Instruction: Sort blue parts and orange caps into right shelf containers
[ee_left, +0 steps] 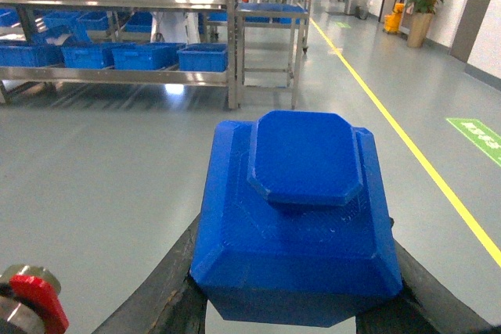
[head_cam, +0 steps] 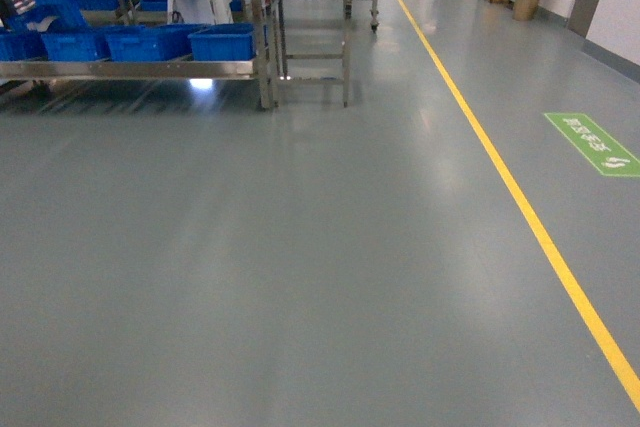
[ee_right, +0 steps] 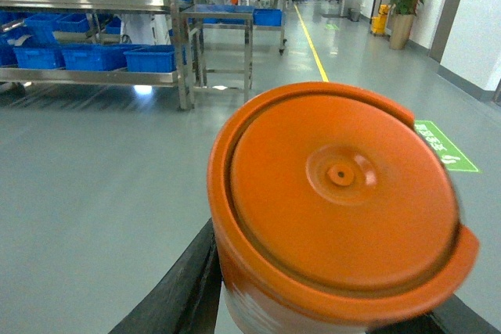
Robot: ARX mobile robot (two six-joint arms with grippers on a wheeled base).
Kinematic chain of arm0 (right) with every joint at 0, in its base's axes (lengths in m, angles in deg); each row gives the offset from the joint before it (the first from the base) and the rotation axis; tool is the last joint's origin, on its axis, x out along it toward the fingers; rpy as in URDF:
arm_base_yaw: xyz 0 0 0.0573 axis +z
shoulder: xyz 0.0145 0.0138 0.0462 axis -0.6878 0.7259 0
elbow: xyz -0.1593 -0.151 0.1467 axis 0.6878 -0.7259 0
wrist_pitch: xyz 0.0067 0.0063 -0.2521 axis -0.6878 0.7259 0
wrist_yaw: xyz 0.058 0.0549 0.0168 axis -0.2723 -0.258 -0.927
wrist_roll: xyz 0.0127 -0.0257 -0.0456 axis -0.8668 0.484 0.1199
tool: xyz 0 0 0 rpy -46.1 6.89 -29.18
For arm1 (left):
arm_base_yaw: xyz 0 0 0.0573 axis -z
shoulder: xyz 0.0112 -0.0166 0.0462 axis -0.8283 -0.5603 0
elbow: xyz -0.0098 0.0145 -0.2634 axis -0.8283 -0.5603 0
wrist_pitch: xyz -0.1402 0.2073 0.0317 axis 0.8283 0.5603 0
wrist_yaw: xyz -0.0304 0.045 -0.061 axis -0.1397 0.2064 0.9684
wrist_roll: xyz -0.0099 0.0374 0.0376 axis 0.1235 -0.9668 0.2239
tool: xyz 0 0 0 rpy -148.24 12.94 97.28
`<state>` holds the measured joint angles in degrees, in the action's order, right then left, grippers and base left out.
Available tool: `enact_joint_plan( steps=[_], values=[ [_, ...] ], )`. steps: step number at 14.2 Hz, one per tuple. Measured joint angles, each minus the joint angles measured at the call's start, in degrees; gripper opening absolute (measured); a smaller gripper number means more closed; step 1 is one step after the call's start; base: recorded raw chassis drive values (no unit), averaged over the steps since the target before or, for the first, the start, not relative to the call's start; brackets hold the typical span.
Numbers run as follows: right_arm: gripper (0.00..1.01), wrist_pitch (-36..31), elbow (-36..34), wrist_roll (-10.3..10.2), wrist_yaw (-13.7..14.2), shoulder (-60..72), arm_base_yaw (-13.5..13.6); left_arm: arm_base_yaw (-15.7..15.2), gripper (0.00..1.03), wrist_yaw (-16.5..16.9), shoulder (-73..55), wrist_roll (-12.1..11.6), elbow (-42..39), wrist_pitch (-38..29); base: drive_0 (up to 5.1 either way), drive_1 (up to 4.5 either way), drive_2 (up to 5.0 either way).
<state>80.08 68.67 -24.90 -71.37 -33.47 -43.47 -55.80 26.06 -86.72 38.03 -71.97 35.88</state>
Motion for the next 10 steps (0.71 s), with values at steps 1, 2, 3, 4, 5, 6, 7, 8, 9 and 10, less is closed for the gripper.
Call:
enact_joint_plan(
  steps=[1,2,3,4,5,6,7,8,9,10],
  values=[
    [0.44,-0.1,0.0,0.0,0.0,0.0,0.0,0.0,0.43,0.0,0.0,0.0,0.0,-0.1,0.0,4.2,-4.2],
    [0.44,-0.1,0.0,0.0,0.0,0.0,0.0,0.0,0.43,0.0,0.0,0.0,0.0,0.0,0.0,4.23,-4.2],
    [0.44,-0.1,0.0,0.0,0.0,0.0,0.0,0.0,0.43,0.0,0.0,0.0,0.0,-0.1,0.0,4.21,-4.2],
    [0.44,-0.1,0.0,0.0,0.0,0.0,0.0,0.0,0.43,0.0,0.0,0.0,0.0,-0.1,-0.1,4.13,-4.3],
    [0.44,-0.2,0.0,0.0,0.0,0.0,0.0,0.0,0.43,0.0,0.0,0.0,0.0,-0.1,0.0,4.21,-4.2],
    [0.44,0.0,0.0,0.0,0.0,0.0,0.0,0.0,0.43,0.0,0.0,0.0,0.0,0.0,0.0,4.27,-4.2],
    [0.44,-0.2,0.0,0.0,0.0,0.0,0.0,0.0,0.43,0.0,0.0,0.0,0.0,-0.2,0.0,4.21,-4.3],
    [0.44,0.1,0.0,0.0,0.0,0.0,0.0,0.0,0.43,0.0,0.0,0.0,0.0,0.0,0.0,4.25,-4.2],
    [0.44,-0.3,0.0,0.0,0.0,0.0,0.0,0.0,0.43,0.0,0.0,0.0,0.0,-0.3,0.1,4.31,-4.2],
    [0.44,0.0,0.0,0.0,0.0,0.0,0.0,0.0,0.43,0.0,0.0,0.0,0.0,0.0,0.0,4.25,-4.2]
  ],
)
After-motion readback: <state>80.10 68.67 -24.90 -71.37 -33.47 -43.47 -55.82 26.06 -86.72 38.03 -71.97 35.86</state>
